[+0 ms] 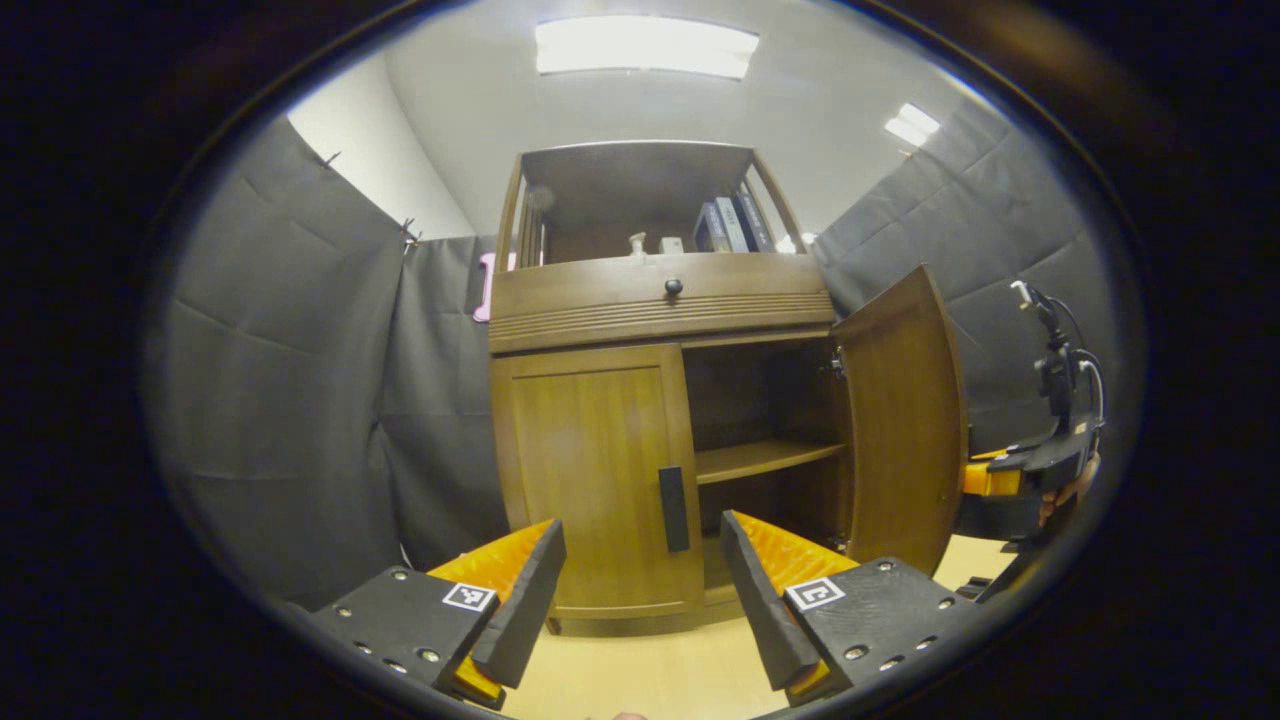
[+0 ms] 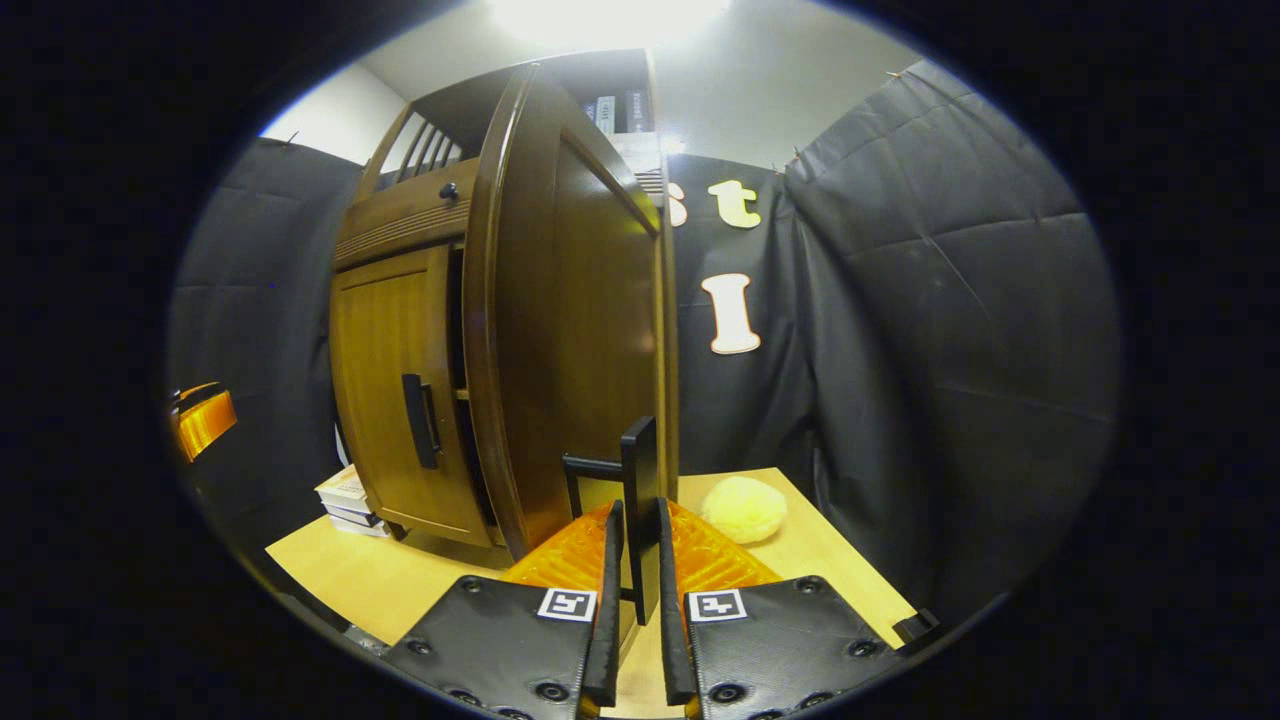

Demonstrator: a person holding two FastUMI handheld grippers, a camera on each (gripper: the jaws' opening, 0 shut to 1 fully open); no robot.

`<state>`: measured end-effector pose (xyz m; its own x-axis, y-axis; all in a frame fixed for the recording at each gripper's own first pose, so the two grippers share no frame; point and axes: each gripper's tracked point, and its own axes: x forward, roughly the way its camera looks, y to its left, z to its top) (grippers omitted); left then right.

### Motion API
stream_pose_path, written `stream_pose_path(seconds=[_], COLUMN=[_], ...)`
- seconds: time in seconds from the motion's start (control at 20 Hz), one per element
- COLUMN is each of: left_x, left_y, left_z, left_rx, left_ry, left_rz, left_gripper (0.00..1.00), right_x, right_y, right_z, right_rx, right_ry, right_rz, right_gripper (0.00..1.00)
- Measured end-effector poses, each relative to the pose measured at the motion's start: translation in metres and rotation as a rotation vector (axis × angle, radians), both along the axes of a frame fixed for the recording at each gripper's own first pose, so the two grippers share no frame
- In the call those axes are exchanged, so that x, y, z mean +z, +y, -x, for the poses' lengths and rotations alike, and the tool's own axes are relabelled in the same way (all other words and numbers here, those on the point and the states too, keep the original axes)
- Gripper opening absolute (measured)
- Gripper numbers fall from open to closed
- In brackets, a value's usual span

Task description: Open the right door of the double-door shoe cabinet with the right hand, and open the left door with the left hand.

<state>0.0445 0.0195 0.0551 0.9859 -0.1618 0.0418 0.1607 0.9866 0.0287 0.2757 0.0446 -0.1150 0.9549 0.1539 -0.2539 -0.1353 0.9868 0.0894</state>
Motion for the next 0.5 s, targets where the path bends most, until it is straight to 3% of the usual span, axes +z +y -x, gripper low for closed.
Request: stream_pose_path(seconds=[0.15, 0.2, 0.25, 0.3, 0.35, 0.5], left_x=[-0.001, -0.001, -0.002, -0.001, -0.001, -0.002], left_y=[-0.002, -0.003, -0.004, -0.007, -0.009, -0.013], left_z=[-0.001, -0.001, -0.001, -0.003, -0.003, -0.004], left_rx=[-0.021, -0.03, -0.036, -0.044, -0.051, -0.068], left_ry=[-0.008, -0.005, -0.001, 0.003, 0.007, 0.011], left_rz=[0.0, 0.001, 0.003, 0.005, 0.008, 0.018], left_gripper=[0.89, 0.89, 0.89, 0.9, 0.9, 0.9], right_x=[0.011, 0.016, 0.018, 0.019, 0.018, 0.025], right_y=[-0.029, -0.038, -0.046, -0.055, -0.064, -0.075], right_z=[0.002, 0.003, 0.004, 0.006, 0.009, 0.017], right_rx=[-0.047, -0.06, -0.077, -0.093, -0.109, -0.116], right_ry=[-0.037, -0.054, -0.065, -0.066, -0.065, -0.062], right_rz=[0.022, 0.025, 0.029, 0.036, 0.042, 0.009], right_gripper=[0.01, 0.11, 0.0, 0.0, 0.11, 0.11])
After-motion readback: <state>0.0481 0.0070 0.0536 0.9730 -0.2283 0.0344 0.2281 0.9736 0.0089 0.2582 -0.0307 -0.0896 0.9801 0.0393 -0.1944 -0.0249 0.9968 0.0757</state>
